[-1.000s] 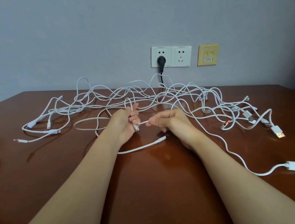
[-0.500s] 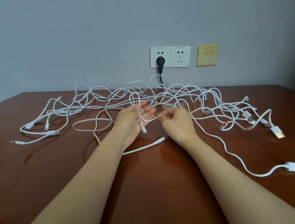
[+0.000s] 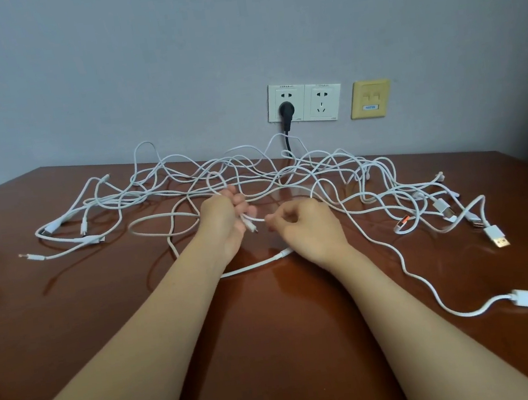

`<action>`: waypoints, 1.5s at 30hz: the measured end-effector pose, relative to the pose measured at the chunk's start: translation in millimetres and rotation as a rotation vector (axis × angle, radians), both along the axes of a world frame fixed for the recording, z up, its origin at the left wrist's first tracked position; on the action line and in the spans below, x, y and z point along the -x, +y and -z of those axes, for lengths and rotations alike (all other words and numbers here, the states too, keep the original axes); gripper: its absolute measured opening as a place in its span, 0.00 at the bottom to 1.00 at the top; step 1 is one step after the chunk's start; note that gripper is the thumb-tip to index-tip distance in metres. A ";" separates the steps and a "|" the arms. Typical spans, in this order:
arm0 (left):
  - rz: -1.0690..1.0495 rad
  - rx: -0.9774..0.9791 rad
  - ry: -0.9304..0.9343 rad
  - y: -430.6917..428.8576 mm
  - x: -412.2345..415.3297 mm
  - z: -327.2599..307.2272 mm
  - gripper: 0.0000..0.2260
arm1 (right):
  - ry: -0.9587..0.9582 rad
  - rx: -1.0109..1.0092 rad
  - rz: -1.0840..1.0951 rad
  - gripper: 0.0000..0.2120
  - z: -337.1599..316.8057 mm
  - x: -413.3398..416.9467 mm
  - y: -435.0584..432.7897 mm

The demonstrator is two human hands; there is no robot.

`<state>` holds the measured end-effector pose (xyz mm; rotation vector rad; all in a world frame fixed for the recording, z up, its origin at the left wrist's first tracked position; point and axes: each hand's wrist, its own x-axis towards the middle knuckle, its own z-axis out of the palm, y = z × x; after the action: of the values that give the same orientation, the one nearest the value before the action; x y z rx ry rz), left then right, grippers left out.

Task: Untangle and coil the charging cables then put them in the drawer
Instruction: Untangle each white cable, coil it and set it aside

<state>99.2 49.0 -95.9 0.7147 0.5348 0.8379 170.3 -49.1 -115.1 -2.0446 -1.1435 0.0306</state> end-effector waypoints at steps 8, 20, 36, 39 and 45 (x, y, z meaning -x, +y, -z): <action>-0.063 -0.033 0.165 17.8 9.1 1.3 0.17 | 0.570 -0.332 -0.195 0.14 -13.5 -6.7 -11.6; 0.414 -0.582 0.592 -32.1 -6.2 -5.3 0.12 | 0.524 -0.526 -0.023 0.13 -11.1 -9.5 -0.6; 0.483 -0.856 0.674 -31.4 0.8 1.1 0.13 | -0.063 -0.446 0.114 0.02 -4.6 -4.7 -4.3; 0.472 -0.850 0.712 -33.6 0.0 1.0 0.13 | -0.026 -0.425 0.130 0.01 -4.9 -2.5 -2.3; 0.519 -0.818 0.887 -37.6 -6.7 -6.6 0.13 | 0.017 -0.276 0.159 0.03 -7.6 -6.7 -5.9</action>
<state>105.9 11.4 -89.3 1.9241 0.7358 0.1710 176.9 -55.0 -107.6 -1.8772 -0.9158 -0.1794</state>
